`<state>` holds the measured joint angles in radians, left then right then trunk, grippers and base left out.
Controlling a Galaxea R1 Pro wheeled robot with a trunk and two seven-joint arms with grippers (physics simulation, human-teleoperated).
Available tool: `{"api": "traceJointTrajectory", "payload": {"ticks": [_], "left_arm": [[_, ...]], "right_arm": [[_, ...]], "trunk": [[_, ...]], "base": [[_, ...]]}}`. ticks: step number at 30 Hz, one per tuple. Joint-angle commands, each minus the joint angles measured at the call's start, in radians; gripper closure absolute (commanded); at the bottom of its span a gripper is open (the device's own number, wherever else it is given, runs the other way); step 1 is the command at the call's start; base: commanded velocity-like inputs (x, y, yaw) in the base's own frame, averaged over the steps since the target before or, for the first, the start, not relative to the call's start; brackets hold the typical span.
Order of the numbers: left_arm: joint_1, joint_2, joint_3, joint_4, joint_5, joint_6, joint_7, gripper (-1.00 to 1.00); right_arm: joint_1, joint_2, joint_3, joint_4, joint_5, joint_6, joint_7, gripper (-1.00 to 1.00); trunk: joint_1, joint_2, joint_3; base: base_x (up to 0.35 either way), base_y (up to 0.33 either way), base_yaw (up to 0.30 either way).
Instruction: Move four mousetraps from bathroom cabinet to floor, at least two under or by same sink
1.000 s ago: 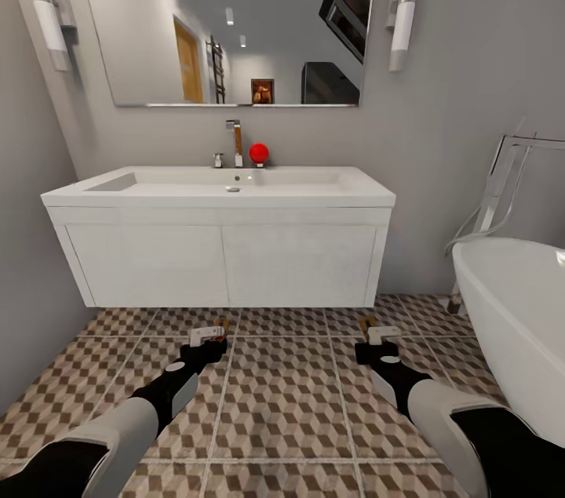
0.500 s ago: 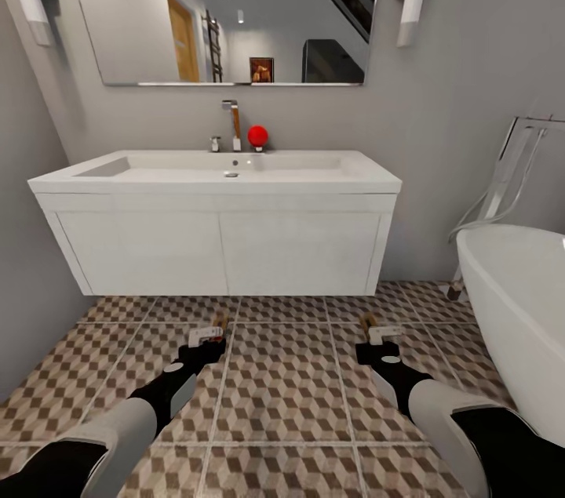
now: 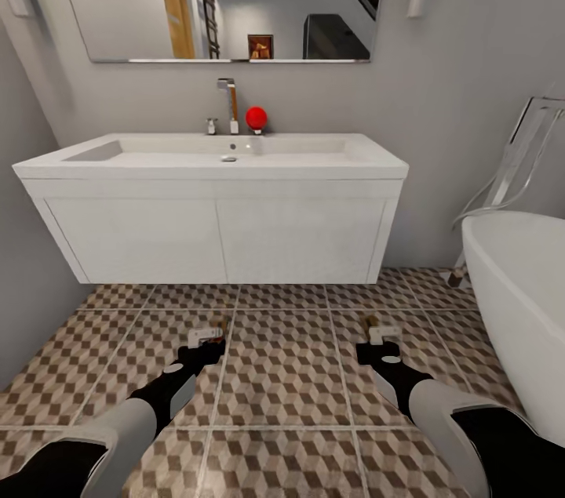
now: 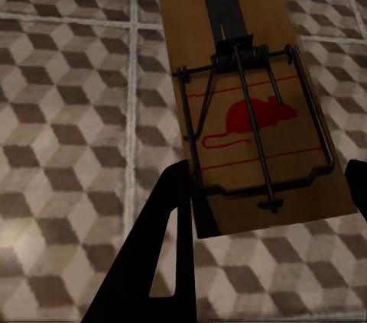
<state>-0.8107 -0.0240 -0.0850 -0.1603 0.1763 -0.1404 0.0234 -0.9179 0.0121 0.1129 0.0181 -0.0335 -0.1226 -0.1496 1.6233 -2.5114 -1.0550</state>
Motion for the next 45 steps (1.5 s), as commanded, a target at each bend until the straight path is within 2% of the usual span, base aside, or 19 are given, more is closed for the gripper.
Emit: {"api": "traceJointTrajectory", "payload": {"ticks": [1,7,16,45], "left_arm": [[-0.001,0.001,-0.008,0.001,0.009,-0.004,0.003,1.00],[-0.001,0.001,-0.008,0.001,0.008,-0.005,0.002,1.00],[-0.001,0.001,-0.009,0.001,0.008,-0.008,0.003,1.00],[-0.001,0.000,-0.009,0.001,0.008,-0.008,0.003,1.00]], "right_arm": [[-0.001,0.001,0.008,0.002,-0.003,-0.003,-0.004,1.00],[-0.001,0.002,0.008,0.002,-0.003,-0.003,-0.004,1.00],[-0.001,0.002,0.008,0.002,-0.007,-0.003,-0.004,1.00],[-0.001,0.000,0.008,0.002,-0.004,-0.003,-0.004,1.00]], "trunk": [[0.000,-0.001,-0.005],[0.003,-0.002,-0.028],[0.003,-0.002,-0.028],[0.016,-0.009,-0.140]], "base": [[0.000,0.000,0.000],[0.000,0.000,0.000],[0.000,0.000,0.000],[0.000,0.000,0.000]]}}
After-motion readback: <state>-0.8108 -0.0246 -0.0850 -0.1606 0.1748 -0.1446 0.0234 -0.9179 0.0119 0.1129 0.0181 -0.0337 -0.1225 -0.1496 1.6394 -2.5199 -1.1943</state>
